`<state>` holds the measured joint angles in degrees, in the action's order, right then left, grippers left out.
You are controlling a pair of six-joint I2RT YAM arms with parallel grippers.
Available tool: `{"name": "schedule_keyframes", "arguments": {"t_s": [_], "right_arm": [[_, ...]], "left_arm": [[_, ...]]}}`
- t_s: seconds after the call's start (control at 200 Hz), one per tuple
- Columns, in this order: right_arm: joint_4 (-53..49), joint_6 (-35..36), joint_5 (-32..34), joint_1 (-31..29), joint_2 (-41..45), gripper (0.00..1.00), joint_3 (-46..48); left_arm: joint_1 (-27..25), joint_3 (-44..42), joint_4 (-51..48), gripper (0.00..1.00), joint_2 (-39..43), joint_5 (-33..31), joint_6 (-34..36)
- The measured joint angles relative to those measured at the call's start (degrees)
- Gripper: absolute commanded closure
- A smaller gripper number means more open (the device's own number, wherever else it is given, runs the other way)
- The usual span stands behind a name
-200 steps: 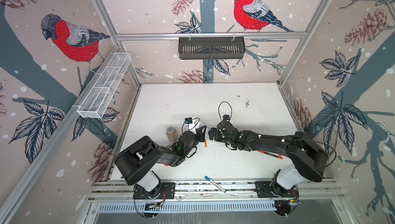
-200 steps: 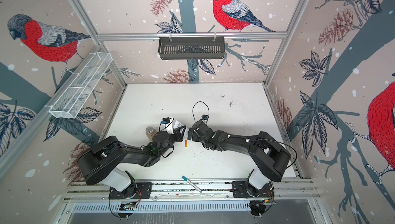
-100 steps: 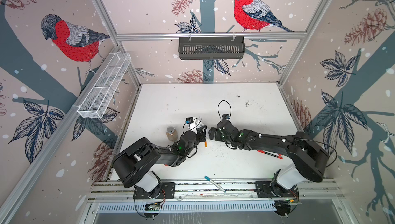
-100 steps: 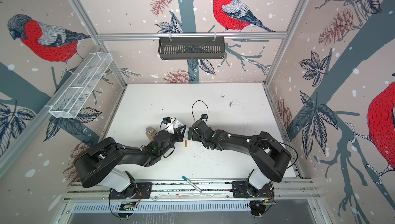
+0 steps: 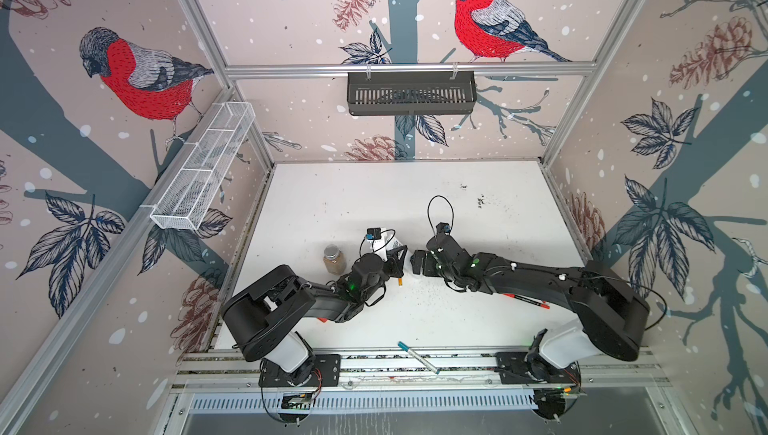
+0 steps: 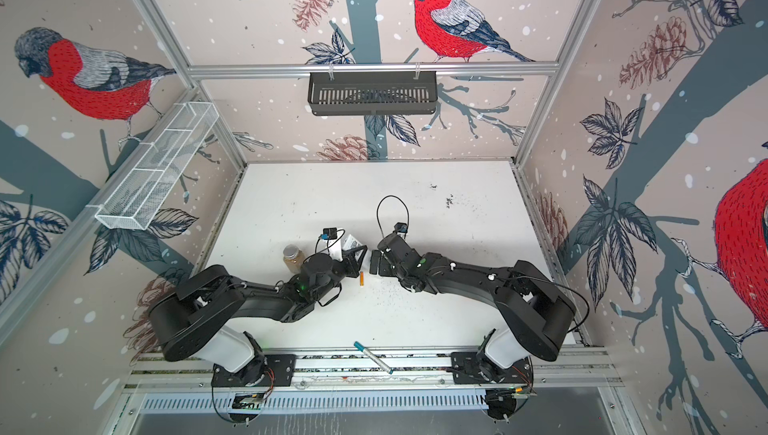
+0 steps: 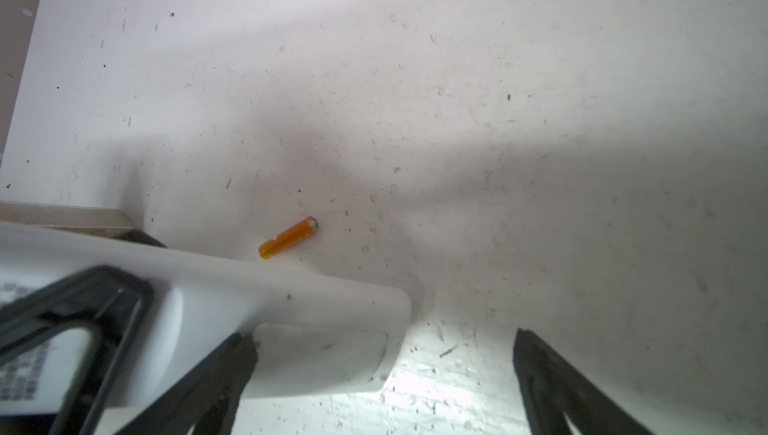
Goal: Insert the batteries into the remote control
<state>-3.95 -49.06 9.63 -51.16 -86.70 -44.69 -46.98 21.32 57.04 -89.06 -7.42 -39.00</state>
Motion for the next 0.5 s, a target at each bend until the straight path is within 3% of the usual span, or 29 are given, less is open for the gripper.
{"name": "schedule_keyframes", "arguments": {"t_s": [0.5], "right_arm": [[-1.57, 1.33, 0.24, 0.02, 3.50, 0.00, 1.84]], "left_arm": [[-0.11, 0.09, 0.72, 1.00, -0.66, 2.67, 0.02]]}}
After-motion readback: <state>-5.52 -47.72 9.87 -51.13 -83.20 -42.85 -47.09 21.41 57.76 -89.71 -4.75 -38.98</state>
